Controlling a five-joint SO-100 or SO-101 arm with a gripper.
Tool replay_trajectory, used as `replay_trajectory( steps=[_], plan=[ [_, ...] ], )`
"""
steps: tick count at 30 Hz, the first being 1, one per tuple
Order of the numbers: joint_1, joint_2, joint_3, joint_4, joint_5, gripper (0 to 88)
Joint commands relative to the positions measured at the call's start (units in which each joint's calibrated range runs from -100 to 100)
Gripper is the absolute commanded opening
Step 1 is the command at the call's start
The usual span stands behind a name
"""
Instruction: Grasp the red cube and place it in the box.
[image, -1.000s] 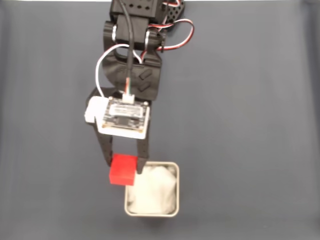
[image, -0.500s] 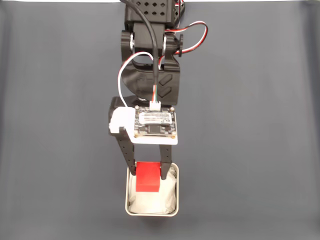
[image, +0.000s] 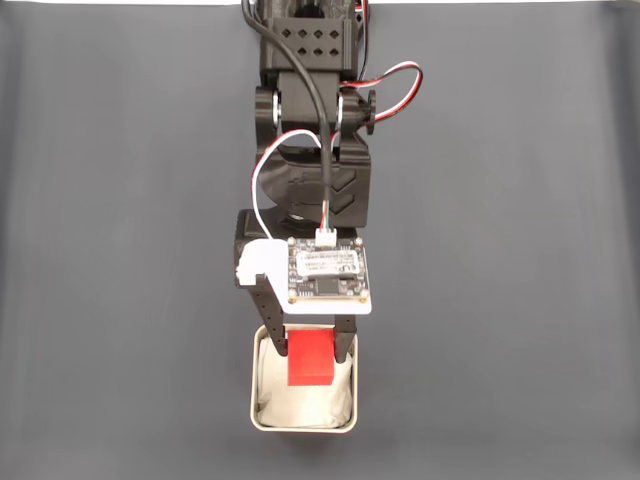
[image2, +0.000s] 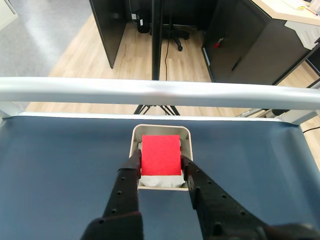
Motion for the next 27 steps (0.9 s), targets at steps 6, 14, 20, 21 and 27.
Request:
replay_trajectory(
  steps=[6, 14, 20, 21, 27],
  plan=[
    [-0.46, 0.06, -2.99, -0.45, -0.54, 11.5],
    [-0.17, 0.41, -2.99, -0.7, -1.03, 11.5],
    [-0.17, 0.41, -2.99, -0.94, -1.37, 11.5],
    [-0.17, 0.32, -2.99, -0.94, -1.42, 11.5],
    [-0.03, 0.24, -2.99, -1.02, -1.56, 11.5]
  ],
)
